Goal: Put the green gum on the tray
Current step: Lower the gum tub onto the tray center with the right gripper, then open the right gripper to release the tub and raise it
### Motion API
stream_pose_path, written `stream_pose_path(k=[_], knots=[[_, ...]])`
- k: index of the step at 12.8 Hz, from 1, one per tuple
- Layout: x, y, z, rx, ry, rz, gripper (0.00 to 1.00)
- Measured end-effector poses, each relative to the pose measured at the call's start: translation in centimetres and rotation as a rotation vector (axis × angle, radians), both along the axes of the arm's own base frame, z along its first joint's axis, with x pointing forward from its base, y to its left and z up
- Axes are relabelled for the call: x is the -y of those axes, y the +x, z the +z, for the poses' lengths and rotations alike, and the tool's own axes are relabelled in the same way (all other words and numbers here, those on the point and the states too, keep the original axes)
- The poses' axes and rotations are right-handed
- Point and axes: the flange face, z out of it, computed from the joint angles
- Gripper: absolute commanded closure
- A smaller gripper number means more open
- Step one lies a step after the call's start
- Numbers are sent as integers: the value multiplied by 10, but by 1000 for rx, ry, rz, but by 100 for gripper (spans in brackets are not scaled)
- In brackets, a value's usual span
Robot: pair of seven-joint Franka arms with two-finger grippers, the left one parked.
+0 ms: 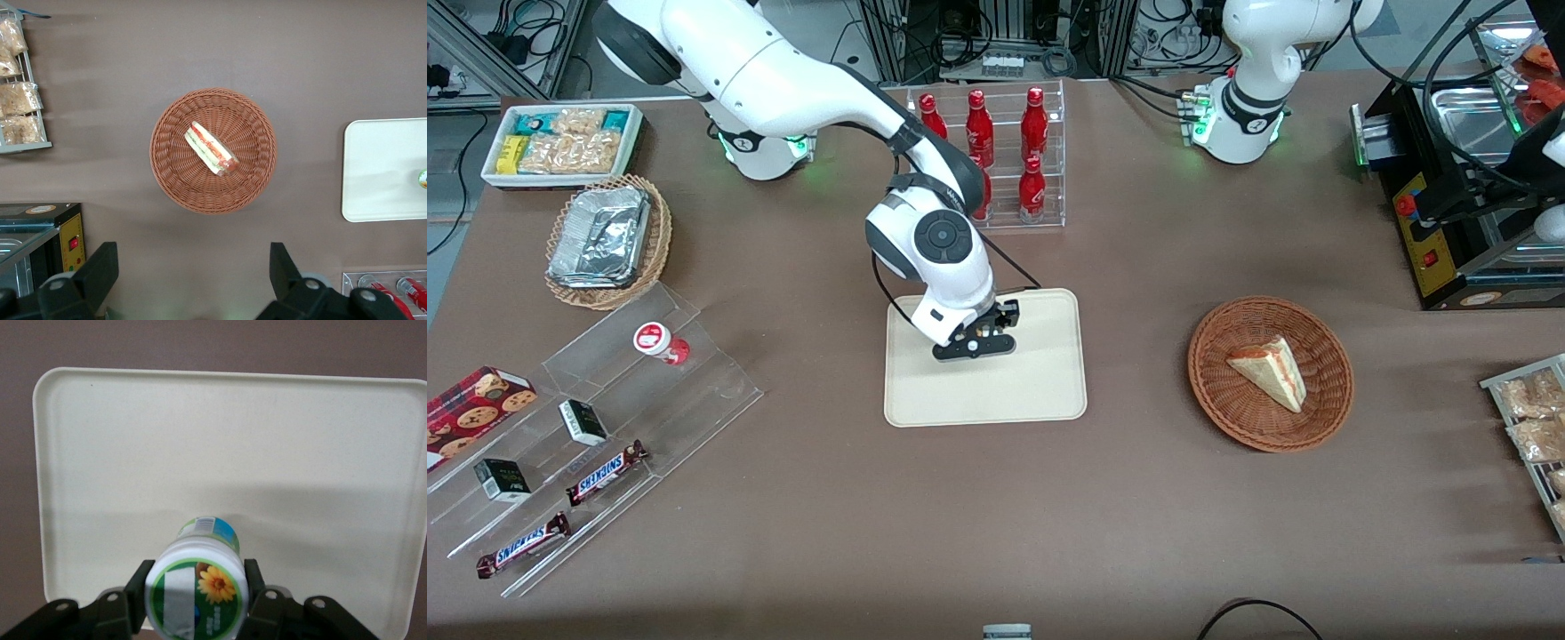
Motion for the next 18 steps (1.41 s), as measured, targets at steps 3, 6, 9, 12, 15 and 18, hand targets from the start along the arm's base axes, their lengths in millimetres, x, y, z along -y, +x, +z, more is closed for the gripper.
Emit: stream_pose_path(k=[3, 6, 9, 12, 15, 18], knots=[[2, 3, -7, 12, -7, -32, 100], [0, 2, -20, 71, -62, -69, 100], [-6, -5, -32, 71, -64, -83, 100], [-9, -11, -41, 68, -55, -100, 32], [-12, -16, -47, 61, -59, -94, 1], [-10, -15, -47, 63, -60, -97, 1]])
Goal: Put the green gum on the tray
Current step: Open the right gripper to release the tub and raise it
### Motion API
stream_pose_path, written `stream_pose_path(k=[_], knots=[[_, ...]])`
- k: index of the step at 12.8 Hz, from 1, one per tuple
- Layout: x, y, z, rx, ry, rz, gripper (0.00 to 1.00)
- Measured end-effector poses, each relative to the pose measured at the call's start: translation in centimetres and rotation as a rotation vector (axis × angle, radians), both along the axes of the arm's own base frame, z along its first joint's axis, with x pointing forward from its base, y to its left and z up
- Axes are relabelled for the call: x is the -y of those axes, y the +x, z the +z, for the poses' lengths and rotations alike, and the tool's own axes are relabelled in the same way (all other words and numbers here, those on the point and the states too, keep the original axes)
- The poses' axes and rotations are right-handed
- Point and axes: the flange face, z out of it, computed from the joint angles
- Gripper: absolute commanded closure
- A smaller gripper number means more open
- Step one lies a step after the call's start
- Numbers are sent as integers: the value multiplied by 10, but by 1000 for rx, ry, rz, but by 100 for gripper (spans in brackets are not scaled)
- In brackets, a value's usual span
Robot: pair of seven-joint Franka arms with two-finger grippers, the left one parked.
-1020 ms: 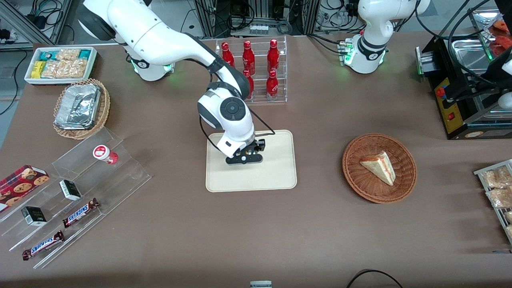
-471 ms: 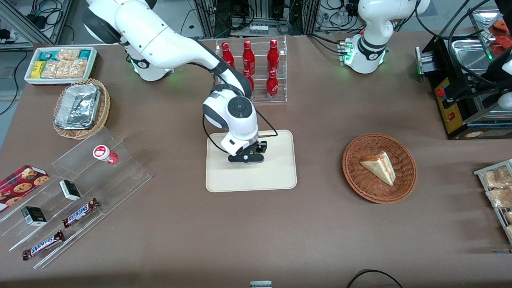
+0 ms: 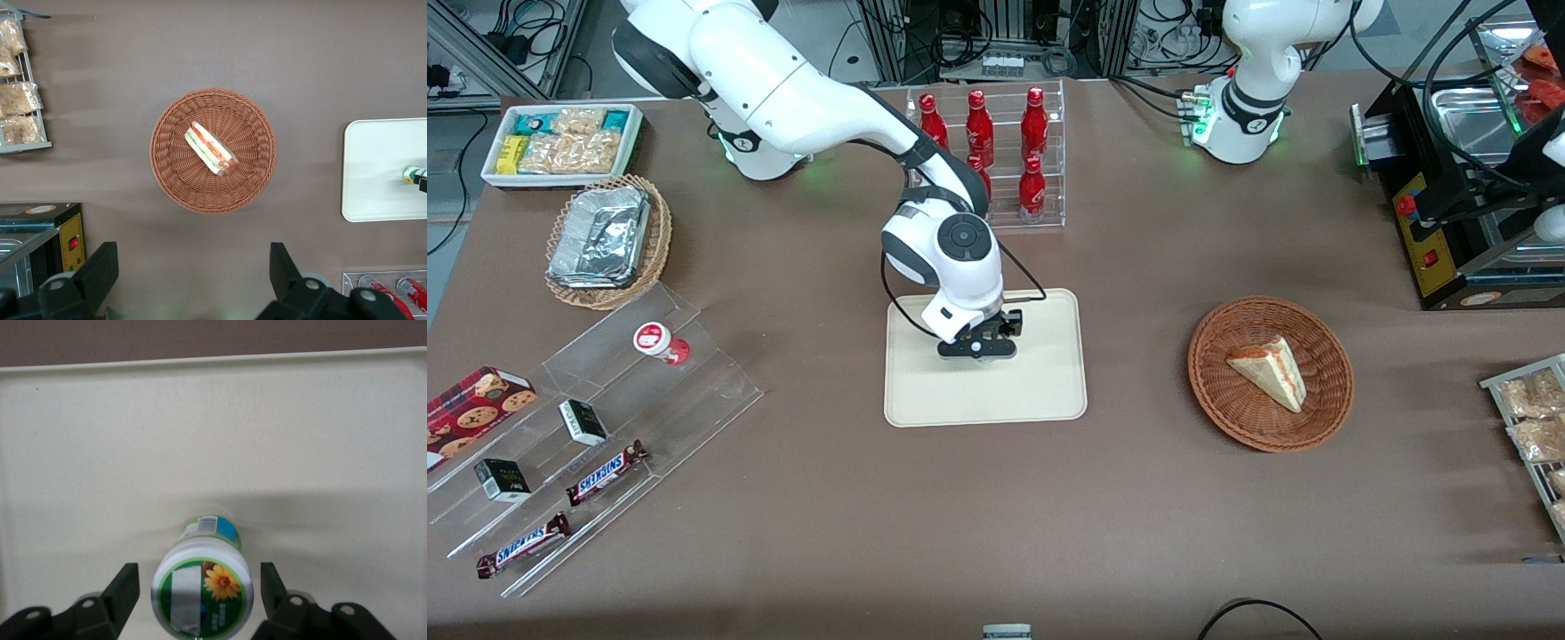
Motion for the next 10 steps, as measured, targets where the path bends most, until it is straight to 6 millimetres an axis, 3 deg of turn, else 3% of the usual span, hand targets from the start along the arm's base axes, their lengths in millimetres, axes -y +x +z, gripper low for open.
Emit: stream_pose_path(k=[2, 4, 7, 10], knots=[[5, 7, 7, 8, -1, -7, 1], [23, 21, 41, 13, -29, 4, 1], [62, 30, 137, -15, -12, -1, 1], [124, 16, 237, -107, -4, 24, 1]])
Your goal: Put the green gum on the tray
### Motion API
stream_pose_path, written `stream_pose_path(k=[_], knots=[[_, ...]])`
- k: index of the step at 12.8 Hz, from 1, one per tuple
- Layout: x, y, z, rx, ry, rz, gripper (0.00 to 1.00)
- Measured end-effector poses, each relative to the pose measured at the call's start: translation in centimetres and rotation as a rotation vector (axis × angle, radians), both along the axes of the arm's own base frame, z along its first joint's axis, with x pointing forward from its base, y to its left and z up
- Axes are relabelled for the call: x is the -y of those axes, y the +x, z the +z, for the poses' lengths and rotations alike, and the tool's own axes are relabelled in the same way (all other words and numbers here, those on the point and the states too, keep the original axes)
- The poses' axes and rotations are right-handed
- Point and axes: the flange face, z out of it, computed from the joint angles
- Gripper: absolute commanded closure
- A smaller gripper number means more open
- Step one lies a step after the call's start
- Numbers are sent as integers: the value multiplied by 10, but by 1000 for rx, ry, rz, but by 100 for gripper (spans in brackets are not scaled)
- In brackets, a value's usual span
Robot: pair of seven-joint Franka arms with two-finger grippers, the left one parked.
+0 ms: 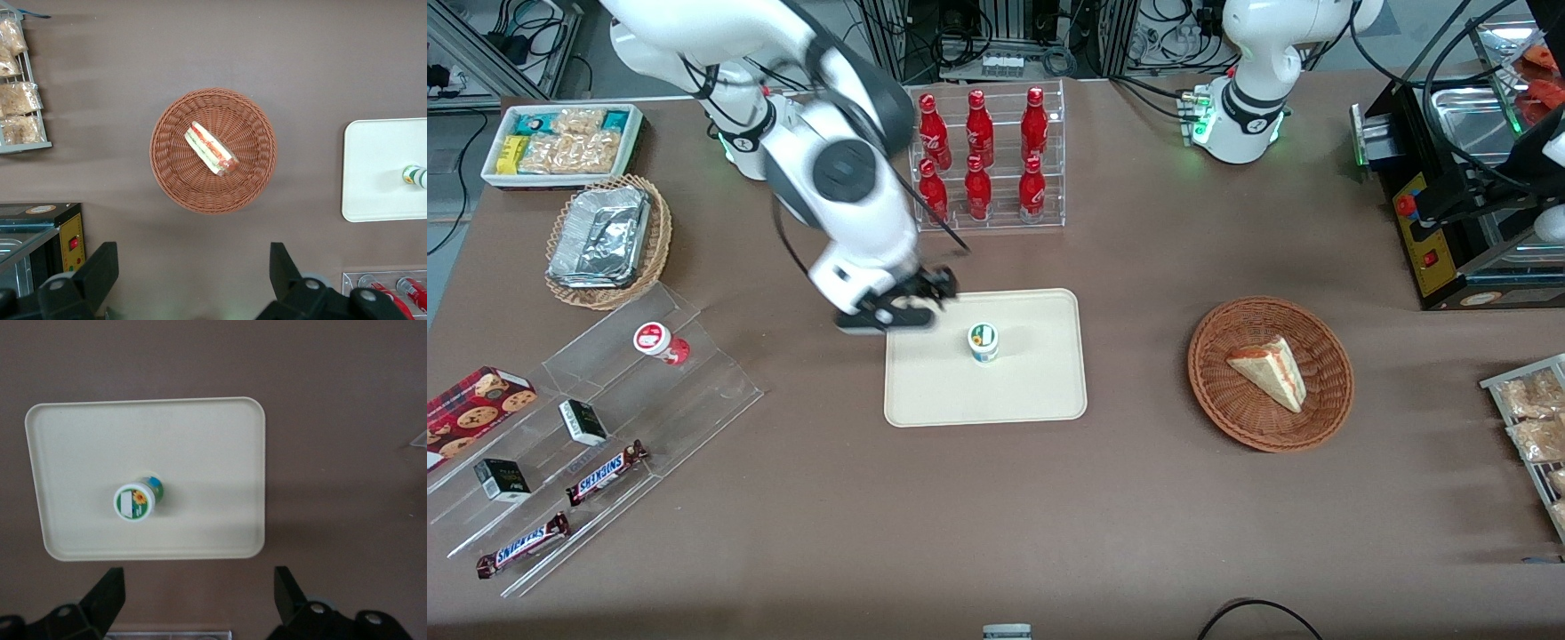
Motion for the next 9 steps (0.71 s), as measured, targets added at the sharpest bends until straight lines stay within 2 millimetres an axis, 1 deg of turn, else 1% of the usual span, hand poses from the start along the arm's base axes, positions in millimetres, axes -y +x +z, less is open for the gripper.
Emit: stream_pose_path(k=[1, 2, 3, 4, 6, 9], knots=[[26, -5, 29, -20, 4, 20, 1], [56, -7, 55, -32, 0, 37, 1], [94, -8, 80, -37, -6, 42, 1], [126, -8, 95, -42, -12, 45, 1], [188, -7, 113, -60, -18, 43, 1], [268, -9, 124, -76, 0, 21, 1]])
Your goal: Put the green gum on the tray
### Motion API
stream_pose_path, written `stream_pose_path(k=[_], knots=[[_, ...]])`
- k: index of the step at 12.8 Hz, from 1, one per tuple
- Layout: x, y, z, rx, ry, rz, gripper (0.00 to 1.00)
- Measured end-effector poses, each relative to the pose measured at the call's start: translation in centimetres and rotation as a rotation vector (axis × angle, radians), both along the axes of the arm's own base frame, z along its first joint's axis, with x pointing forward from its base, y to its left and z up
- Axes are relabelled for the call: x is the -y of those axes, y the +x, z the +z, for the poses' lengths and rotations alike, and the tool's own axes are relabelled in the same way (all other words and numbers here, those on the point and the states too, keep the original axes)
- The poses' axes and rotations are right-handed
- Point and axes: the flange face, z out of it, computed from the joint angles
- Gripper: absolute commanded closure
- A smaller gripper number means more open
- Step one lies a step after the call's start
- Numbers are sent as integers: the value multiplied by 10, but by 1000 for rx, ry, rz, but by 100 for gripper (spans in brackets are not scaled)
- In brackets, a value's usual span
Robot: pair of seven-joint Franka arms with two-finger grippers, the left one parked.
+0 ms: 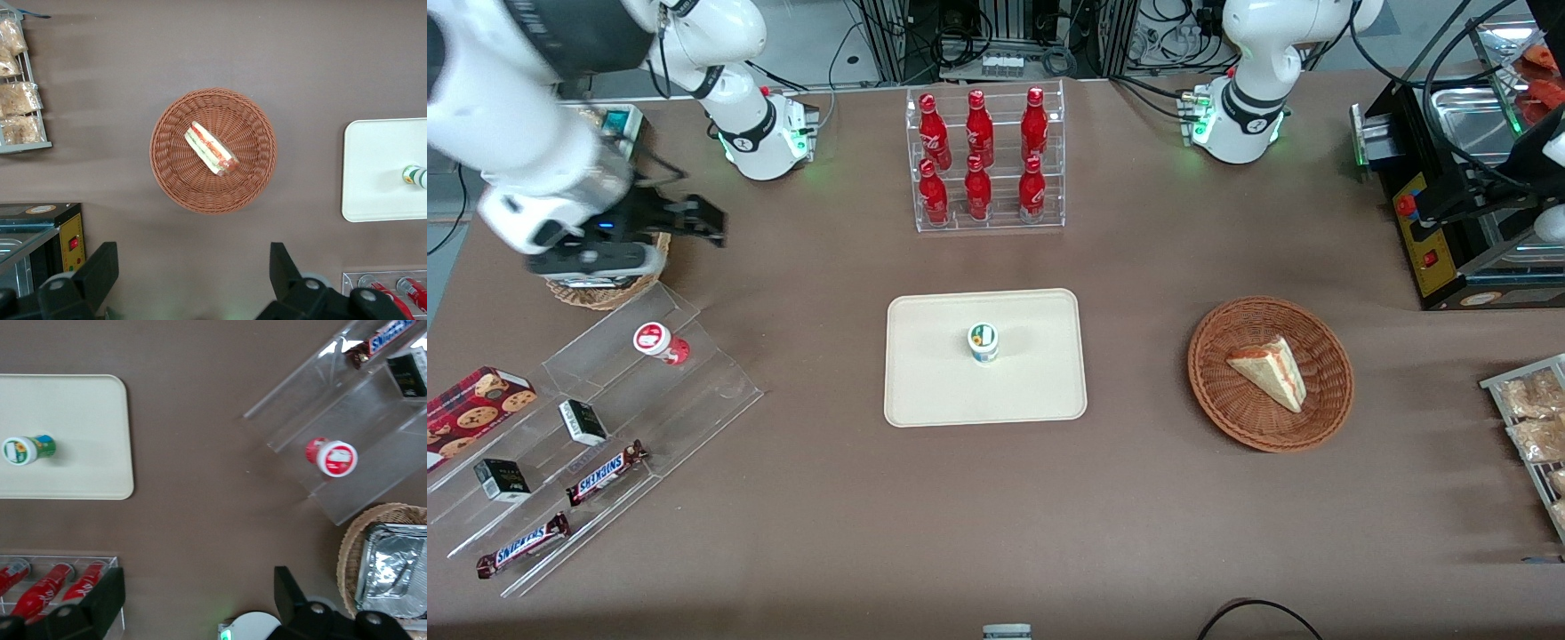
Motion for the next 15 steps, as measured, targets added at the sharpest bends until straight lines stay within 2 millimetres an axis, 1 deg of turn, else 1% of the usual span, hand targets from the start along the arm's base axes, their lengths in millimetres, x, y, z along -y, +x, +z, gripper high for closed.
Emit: stream_pose_path(k=[2, 3, 4, 5, 8, 9, 12, 15], knots=[[47, 0, 3, -3, 21, -1, 1], [66, 1, 3, -3, 30, -3, 1], [79, 1, 1, -5, 36, -8, 1], [85, 1, -1, -9, 35, -11, 1], [82, 1, -5, -19, 19, -5, 1], [85, 2, -6, -19, 15, -9, 1], [108, 2, -6, -18, 2, -47, 1], [127, 1, -5, -16, -7, -75, 1]])
